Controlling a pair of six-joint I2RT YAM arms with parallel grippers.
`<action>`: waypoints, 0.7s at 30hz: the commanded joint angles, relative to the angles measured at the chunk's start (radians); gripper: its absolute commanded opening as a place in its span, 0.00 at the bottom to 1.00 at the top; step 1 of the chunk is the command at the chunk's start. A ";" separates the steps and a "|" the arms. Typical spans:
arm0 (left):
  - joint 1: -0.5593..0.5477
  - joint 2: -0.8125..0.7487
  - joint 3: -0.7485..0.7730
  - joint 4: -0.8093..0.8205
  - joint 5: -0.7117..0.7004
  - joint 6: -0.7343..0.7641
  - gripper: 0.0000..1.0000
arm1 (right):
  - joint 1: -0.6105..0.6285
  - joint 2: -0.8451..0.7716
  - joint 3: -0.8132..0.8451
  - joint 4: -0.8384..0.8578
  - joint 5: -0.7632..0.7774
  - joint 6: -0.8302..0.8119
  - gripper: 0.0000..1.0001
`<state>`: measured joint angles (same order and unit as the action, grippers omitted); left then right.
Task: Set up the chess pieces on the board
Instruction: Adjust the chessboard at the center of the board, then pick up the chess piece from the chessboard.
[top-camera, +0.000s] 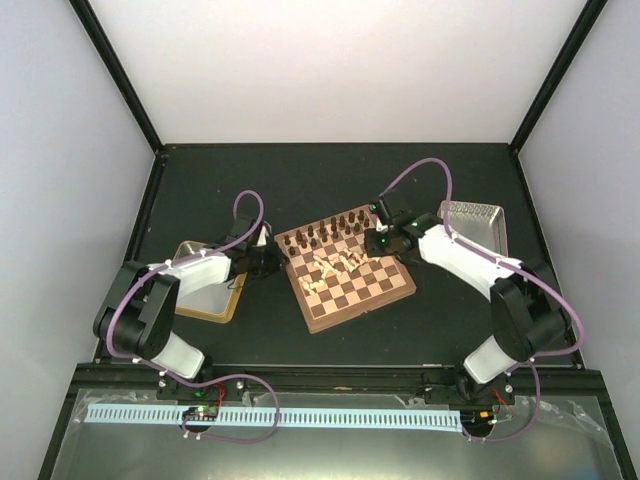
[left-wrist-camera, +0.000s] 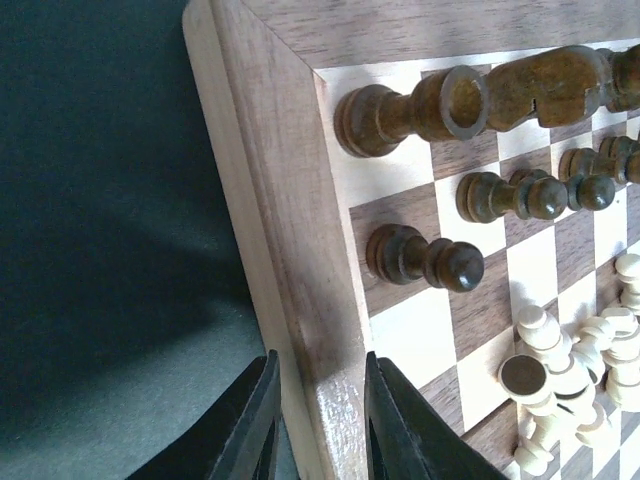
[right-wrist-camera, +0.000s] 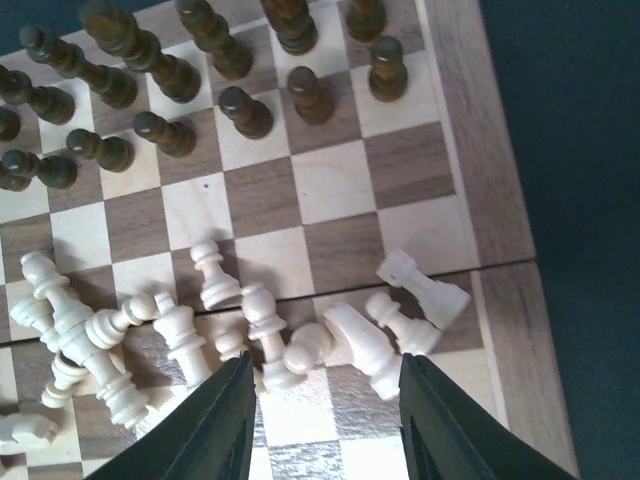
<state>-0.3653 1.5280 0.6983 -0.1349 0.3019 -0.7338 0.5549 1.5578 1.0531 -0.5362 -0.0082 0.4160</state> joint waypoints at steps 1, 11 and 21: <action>0.008 -0.053 0.029 -0.059 -0.051 0.046 0.25 | 0.040 0.069 0.061 -0.047 0.067 -0.018 0.39; 0.008 -0.185 0.012 -0.121 -0.060 0.063 0.27 | 0.075 0.158 0.106 -0.070 0.079 -0.014 0.26; 0.008 -0.272 0.018 -0.157 -0.063 0.082 0.28 | 0.083 0.191 0.117 -0.059 0.062 -0.013 0.14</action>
<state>-0.3614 1.3014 0.6979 -0.2588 0.2577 -0.6788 0.6292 1.7363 1.1423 -0.5980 0.0460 0.4015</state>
